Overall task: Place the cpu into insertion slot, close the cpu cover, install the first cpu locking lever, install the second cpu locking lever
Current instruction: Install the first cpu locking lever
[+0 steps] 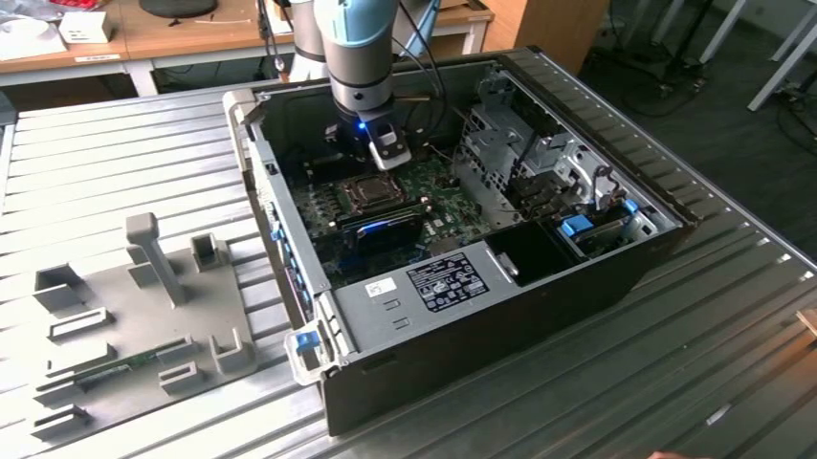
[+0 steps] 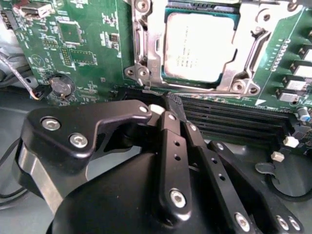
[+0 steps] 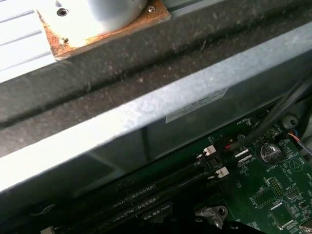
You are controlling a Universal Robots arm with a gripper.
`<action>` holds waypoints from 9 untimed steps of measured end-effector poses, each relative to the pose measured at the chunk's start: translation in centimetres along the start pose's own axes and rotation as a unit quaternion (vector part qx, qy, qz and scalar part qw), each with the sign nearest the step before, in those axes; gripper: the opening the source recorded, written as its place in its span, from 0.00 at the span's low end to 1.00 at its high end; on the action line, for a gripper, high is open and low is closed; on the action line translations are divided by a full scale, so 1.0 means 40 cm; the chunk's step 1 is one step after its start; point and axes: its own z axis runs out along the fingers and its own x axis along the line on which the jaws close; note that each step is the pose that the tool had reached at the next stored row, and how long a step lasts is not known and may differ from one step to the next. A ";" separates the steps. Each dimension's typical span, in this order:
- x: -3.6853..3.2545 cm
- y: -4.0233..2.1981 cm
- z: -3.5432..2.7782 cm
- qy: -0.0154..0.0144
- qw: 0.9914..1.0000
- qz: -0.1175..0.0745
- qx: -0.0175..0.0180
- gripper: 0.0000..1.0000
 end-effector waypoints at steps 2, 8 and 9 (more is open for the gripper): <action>0.000 0.000 0.001 0.000 1.000 0.000 0.000 0.10; 0.000 -0.001 0.003 -0.001 1.000 0.000 0.001 0.10; 0.000 -0.001 0.003 -0.001 1.000 0.000 0.001 0.10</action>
